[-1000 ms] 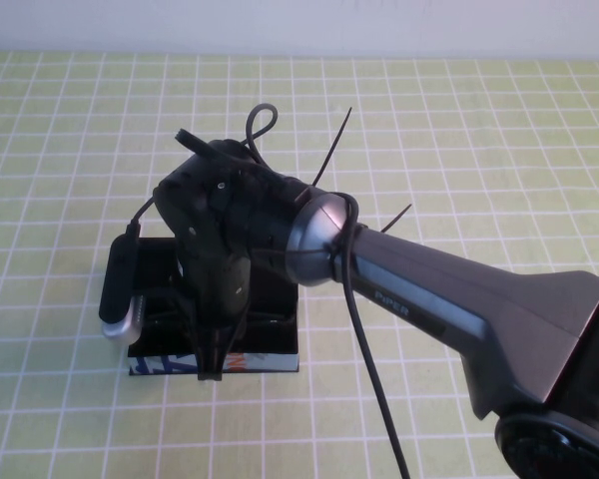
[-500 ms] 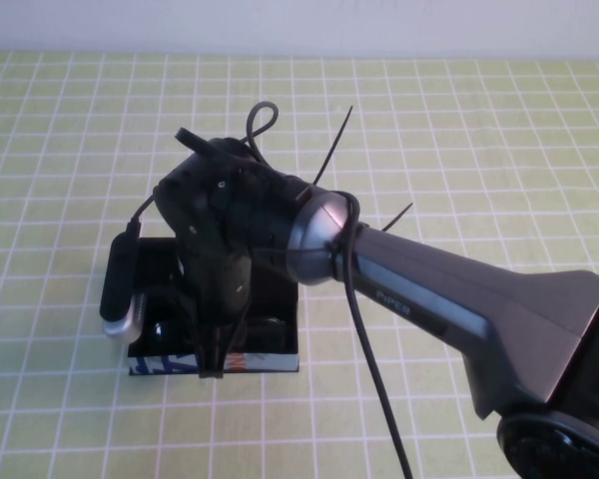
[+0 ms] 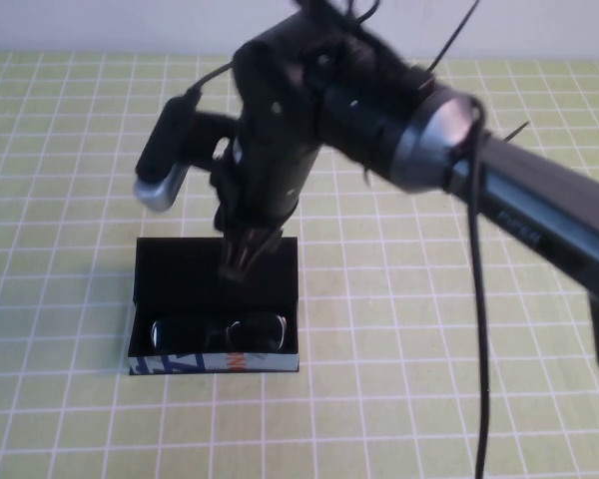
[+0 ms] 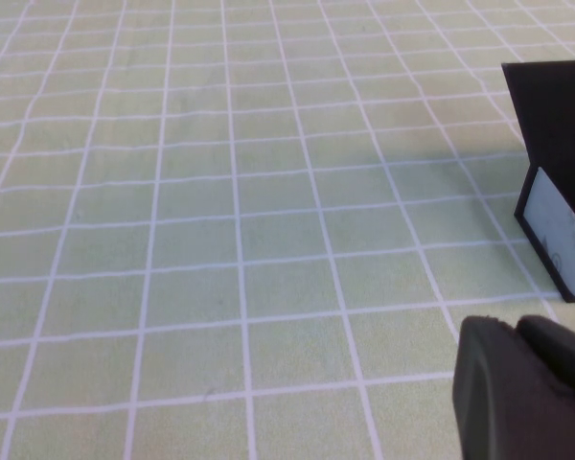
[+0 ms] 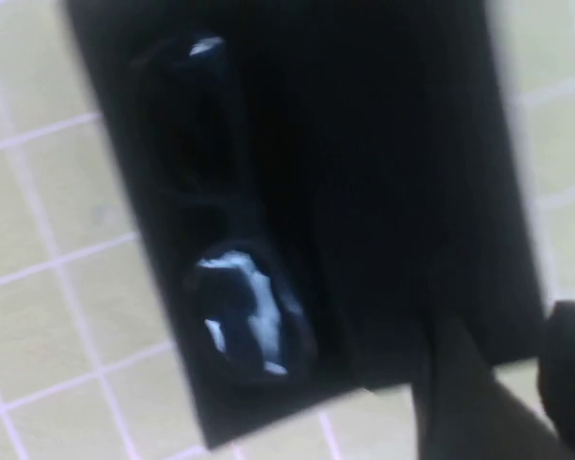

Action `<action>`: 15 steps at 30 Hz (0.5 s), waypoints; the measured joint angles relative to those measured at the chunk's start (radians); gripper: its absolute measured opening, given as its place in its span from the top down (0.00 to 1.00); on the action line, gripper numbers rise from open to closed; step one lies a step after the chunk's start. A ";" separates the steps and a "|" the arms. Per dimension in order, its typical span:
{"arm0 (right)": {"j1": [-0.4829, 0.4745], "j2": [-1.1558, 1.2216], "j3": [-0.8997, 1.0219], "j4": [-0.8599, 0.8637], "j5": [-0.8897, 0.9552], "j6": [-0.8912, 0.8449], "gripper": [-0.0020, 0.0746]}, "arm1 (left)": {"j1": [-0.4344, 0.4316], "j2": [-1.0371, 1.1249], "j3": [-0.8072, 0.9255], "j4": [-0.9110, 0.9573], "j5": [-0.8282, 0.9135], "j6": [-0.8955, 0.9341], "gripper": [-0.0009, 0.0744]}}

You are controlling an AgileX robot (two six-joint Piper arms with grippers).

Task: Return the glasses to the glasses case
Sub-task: Place the glasses in the glasses case, then close the glasses case

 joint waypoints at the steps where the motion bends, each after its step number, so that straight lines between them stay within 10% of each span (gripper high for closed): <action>1: -0.014 -0.009 -0.002 0.005 0.002 0.012 0.74 | 0.000 0.000 0.000 0.000 0.000 0.000 0.99; 7: -0.093 -0.015 -0.002 0.025 0.006 0.027 0.95 | 0.000 0.000 0.000 0.000 0.000 0.000 0.99; 15: -0.220 -0.015 -0.002 0.200 0.009 0.034 0.99 | 0.000 0.000 0.000 0.000 0.000 0.000 0.99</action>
